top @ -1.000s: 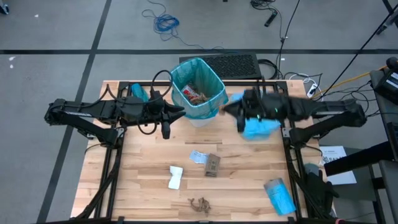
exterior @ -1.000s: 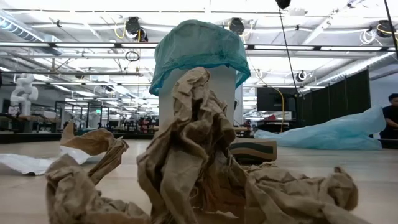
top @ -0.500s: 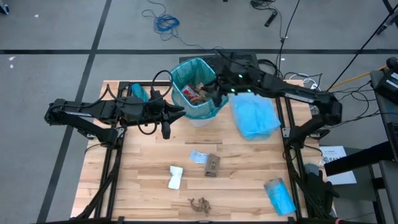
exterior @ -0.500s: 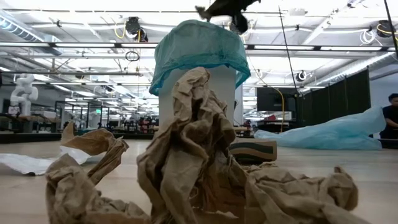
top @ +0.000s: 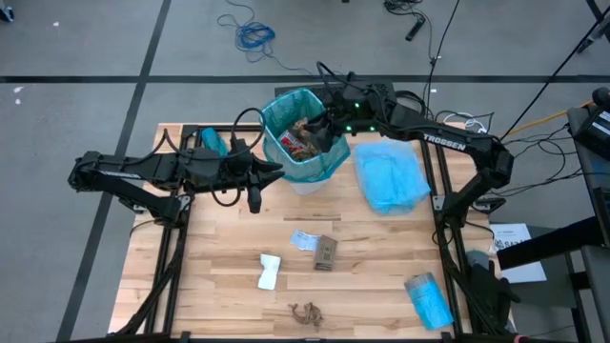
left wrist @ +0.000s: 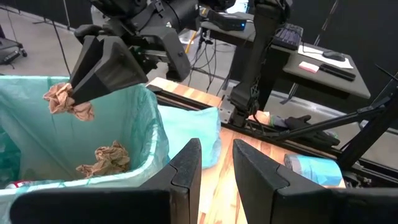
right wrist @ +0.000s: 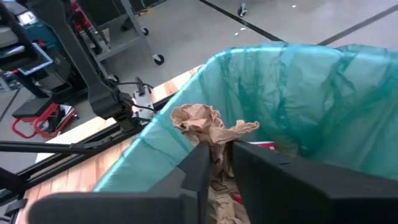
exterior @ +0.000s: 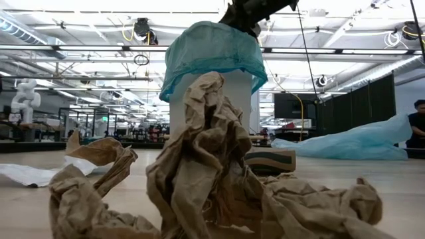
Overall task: Place trash/remove bag and relplace
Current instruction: Put the brown paper into the blue trash bag inside the white trash bin, then put the white paper into the blue trash bag inside the white trash bin
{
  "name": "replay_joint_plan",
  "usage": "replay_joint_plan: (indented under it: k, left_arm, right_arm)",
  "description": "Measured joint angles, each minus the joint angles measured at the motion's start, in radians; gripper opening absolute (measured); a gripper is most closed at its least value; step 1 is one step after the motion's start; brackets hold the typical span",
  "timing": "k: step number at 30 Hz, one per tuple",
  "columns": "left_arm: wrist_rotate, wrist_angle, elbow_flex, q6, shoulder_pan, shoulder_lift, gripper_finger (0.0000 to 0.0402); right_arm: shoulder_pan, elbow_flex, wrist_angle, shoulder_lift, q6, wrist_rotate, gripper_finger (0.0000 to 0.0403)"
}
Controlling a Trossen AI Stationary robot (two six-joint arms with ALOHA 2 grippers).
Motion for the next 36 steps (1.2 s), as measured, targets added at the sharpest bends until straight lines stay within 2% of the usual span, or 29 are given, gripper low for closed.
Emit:
replay_joint_plan:
  k: [7, 18, 24, 27, 30, 36]
  left_arm:
    - [0.000, -0.011, 0.000, 0.000, 0.000, 0.000, 0.0088]
    - [-0.014, -0.020, 0.000, -0.001, 0.000, 0.000, 0.0088]
    - [0.020, -0.151, 0.000, -0.076, -0.010, 0.000, 0.0088]
    - [0.041, -0.232, 0.000, -0.130, -0.028, 0.008, 0.0088]
    - [0.059, -0.283, 0.000, -0.161, -0.052, 0.022, 0.0088]
    - [0.122, -0.351, -0.014, -0.220, -0.108, 0.108, 0.0088]
  right_arm:
    - [0.000, 0.000, 0.006, 0.000, -0.003, -0.017, 0.0104]
    - [0.000, 0.000, 0.005, 0.000, -0.015, -0.019, 0.0117]
    - [0.009, 0.000, -0.030, -0.033, 0.016, -0.164, 0.0117]
    - [0.047, 0.000, -0.071, -0.080, 0.013, -0.197, 0.0116]
    - [0.107, 0.000, -0.102, -0.139, 0.003, -0.161, 0.0116]
    - [0.220, 0.000, -0.165, -0.245, -0.022, 0.027, 0.0116]
